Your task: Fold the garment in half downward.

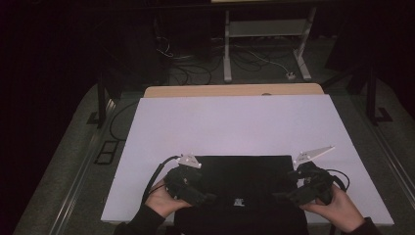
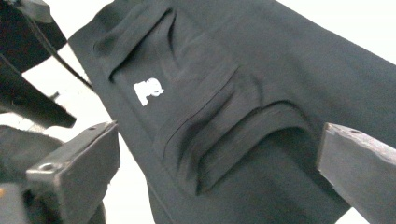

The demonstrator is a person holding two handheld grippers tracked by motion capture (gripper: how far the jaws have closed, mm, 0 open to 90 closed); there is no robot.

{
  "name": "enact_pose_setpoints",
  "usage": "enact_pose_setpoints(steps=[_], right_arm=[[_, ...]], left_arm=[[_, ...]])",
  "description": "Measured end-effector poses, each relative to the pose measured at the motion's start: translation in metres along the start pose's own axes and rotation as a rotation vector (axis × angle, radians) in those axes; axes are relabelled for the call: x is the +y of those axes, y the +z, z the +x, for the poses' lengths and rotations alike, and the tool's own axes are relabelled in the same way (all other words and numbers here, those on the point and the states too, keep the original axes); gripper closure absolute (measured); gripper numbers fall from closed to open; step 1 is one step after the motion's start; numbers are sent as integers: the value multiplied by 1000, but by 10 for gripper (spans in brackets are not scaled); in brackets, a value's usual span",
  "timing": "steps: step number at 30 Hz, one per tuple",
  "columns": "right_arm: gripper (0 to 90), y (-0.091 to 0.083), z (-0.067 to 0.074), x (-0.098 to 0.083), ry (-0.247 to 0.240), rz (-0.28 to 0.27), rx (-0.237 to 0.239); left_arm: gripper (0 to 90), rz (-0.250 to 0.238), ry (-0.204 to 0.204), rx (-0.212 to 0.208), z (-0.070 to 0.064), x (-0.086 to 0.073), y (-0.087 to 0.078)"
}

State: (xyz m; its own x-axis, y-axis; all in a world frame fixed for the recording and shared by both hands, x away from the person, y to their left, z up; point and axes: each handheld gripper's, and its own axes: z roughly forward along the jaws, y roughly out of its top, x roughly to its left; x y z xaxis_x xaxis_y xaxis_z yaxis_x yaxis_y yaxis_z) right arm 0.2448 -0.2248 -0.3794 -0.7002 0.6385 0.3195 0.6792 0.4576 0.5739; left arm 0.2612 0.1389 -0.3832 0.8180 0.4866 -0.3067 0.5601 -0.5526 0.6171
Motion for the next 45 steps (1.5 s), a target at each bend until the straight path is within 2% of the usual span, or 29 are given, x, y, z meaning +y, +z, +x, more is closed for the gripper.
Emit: enact_pose_setpoints(steps=[1, 5, 11, 14, 16, 20, 26, 30, 34, 37, 41, 43, 45], right_arm=[[0, -3, -2, 1, 2, -17, 0], [0, -11, -7, 4, 13, -61, -6], [0, -21, -16, 13, 6, -88, -22], [0, -25, -21, 18, 9, -103, -45], [0, -27, -25, 21, 12, -105, -47], [0, -28, -33, 25, 32, -100, -55], [0, -25, -44, 25, 27, -96, -87], [0, -22, -50, 26, 36, -110, -91], [0, -19, -55, 28, 52, -122, -85], [0, -14, -56, 30, 49, -121, -100], [0, -9, -58, 32, 42, -119, -95], [0, -7, -58, 33, 18, -116, -129], [0, -5, -61, 34, 19, -109, -121]], left_arm=[[2, -6, 0, 0, 1, 1, -1], [0, -13, 26, 10, 2, 5, -5], [0, 7, 69, 24, 6, 12, -10], [0, 24, 114, 63, 8, 14, -10], [0, 35, 125, 79, 10, 15, -10], [0, 22, 109, 75, 18, 16, -11], [0, 11, 108, 73, 27, 17, -15], [0, -23, 85, 74, 34, 20, -19], [0, -35, 66, 77, 41, 22, -21], [0, -37, 42, 81, 49, 23, -20], [0, -49, 21, 80, 57, 24, -19], [0, -54, 13, 83, 62, 24, -19], [0, -57, 3, 85, 66, 24, -19]])
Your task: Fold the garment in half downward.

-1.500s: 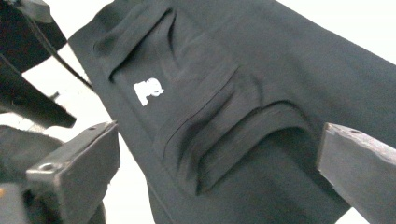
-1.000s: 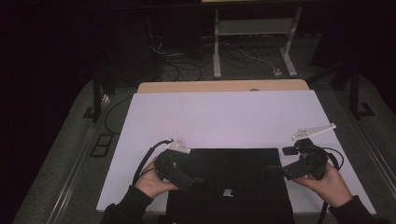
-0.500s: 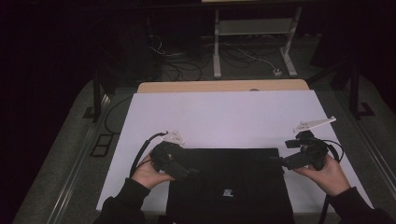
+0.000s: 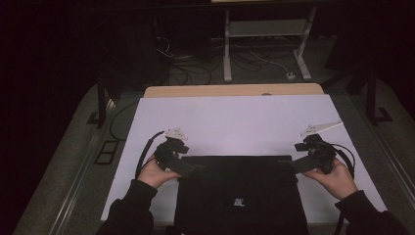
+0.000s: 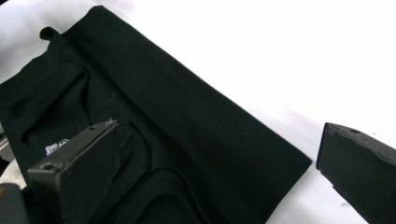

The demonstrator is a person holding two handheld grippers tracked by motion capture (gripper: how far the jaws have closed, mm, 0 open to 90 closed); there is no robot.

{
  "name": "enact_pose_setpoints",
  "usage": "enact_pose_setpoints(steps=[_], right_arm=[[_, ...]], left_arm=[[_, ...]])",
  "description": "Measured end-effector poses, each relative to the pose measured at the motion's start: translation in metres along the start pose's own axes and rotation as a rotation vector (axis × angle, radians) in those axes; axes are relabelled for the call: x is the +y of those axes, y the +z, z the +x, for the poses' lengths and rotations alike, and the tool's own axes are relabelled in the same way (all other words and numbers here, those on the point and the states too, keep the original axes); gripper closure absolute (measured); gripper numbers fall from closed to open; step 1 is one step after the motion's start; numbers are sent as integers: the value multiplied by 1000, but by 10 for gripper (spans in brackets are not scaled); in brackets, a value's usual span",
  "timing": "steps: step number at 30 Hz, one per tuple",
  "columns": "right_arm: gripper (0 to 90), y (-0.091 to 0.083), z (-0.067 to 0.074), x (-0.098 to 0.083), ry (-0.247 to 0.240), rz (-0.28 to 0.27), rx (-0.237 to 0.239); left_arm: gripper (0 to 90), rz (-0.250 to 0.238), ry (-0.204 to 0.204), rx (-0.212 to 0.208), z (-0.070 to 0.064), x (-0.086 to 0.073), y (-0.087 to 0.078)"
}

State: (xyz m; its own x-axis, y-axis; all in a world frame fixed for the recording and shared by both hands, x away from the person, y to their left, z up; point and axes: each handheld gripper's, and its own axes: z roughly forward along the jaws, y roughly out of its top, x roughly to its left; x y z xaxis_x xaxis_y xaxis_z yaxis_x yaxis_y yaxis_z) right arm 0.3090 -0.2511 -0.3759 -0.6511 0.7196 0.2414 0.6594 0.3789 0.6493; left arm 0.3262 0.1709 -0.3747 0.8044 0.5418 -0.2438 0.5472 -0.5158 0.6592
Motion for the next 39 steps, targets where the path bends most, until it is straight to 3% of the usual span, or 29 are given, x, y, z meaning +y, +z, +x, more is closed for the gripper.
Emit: enact_pose_setpoints(steps=[4, 13, 19, 22, 32, 39], right_arm=[[0, 4, -2, 2, -13, 4, 5], [0, 11, -6, 3, -31, 19, -1], [0, 16, -11, 3, -36, 32, 4], [0, 18, -16, 2, -41, 32, 7], [25, 21, -30, -1, -21, 22, 16], [31, 25, -40, -2, -6, 30, 4]], left_arm=[[0, 4, -23, 7, 9, -2, 0], [0, 35, -14, 31, 21, -7, 5], [0, 37, -37, 43, 28, -9, 11], [0, 35, -29, 69, 30, -10, 13], [0, 0, -35, 70, 44, -12, 14], [0, 19, -59, 78, 54, -19, 17]])
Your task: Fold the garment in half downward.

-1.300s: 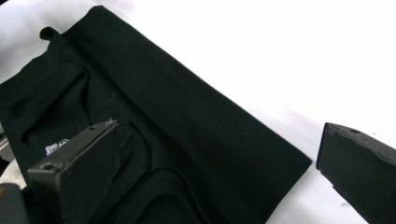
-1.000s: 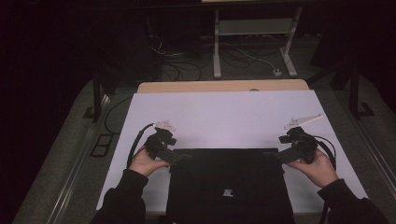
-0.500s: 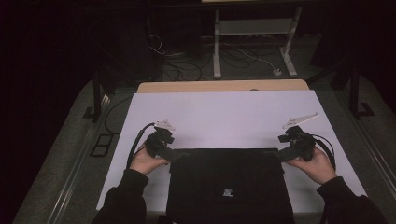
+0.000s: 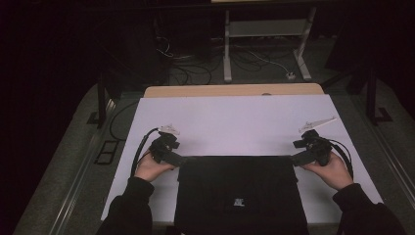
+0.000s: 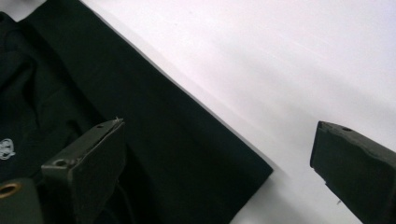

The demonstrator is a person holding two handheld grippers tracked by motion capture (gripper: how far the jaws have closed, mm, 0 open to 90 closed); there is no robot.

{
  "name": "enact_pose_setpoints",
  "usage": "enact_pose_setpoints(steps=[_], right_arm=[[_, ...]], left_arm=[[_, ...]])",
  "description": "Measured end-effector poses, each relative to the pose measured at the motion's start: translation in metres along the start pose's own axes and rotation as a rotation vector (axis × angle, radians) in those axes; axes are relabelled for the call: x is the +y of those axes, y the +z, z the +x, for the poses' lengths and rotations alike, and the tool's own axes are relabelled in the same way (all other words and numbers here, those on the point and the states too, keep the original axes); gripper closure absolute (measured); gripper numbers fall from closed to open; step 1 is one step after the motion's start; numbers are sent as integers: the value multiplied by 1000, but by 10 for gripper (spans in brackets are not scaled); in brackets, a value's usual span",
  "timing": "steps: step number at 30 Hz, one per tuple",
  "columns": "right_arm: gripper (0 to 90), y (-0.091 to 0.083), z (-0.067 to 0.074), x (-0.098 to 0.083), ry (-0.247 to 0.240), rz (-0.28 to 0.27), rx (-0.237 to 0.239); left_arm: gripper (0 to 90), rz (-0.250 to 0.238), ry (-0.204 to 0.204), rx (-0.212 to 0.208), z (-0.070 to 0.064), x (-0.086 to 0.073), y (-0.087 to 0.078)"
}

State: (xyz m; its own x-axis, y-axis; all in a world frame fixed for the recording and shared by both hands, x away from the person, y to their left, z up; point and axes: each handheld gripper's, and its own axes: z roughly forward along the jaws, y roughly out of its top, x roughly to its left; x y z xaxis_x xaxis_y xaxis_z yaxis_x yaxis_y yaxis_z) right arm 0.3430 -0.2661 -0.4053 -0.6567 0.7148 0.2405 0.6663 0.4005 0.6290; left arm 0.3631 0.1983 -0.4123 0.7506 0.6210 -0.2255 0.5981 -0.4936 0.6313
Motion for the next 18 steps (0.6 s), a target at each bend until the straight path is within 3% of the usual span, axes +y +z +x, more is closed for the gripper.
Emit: enact_pose_setpoints(steps=[10, 15, 18], right_arm=[[46, 6, -17, -7, -2, 27, -19], [102, 9, -28, -12, 18, 42, -5], [133, 10, -31, -15, 30, 54, 5]], left_arm=[[0, 38, 4, -34, 5, -7, 9], [0, 62, 18, -52, 4, -7, 13], [0, 68, 0, -54, 6, -7, 14]])
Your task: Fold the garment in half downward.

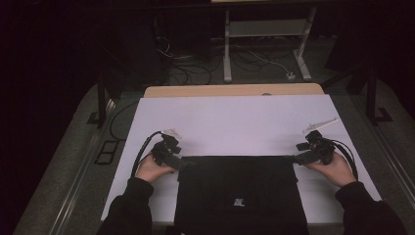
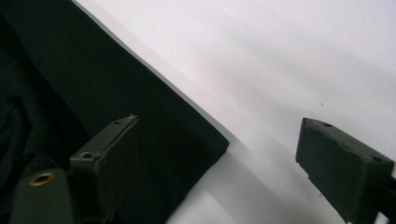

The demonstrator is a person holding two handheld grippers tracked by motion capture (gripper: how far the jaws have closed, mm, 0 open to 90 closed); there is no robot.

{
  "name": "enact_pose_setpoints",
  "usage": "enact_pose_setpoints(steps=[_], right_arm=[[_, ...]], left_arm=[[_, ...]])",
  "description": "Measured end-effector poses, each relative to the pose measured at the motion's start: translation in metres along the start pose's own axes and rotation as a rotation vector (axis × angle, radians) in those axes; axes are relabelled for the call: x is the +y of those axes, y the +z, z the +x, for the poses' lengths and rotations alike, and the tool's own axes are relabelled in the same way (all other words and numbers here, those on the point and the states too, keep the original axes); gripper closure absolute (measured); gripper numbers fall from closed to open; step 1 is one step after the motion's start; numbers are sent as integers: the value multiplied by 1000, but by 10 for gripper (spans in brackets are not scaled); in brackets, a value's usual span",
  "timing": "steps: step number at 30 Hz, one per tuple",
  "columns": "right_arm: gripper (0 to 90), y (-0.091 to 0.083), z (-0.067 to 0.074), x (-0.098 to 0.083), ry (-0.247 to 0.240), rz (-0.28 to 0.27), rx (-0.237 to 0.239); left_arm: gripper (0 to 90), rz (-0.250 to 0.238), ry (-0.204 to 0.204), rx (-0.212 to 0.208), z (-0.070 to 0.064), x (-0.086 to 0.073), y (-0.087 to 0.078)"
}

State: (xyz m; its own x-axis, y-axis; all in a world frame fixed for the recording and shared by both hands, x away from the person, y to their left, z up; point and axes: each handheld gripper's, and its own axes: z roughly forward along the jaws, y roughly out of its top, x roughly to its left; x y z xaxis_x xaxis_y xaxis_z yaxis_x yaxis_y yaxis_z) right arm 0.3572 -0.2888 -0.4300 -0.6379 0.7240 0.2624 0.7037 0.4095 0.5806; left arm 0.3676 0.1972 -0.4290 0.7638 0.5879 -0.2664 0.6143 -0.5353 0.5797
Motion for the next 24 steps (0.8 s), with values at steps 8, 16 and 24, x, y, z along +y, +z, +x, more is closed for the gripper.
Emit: enact_pose_setpoints(steps=[8, 16, 24], right_arm=[[183, 2, -4, -3, 1, 10, 11], [303, 6, -4, -3, -12, 24, 37], [491, 10, -4, -2, -2, 32, 41]], left_arm=[[24, 0, -20, -23, 5, -3, 0], [140, -10, -11, -9, 6, -5, 2], [475, -38, -47, 24, 12, -7, 1]])
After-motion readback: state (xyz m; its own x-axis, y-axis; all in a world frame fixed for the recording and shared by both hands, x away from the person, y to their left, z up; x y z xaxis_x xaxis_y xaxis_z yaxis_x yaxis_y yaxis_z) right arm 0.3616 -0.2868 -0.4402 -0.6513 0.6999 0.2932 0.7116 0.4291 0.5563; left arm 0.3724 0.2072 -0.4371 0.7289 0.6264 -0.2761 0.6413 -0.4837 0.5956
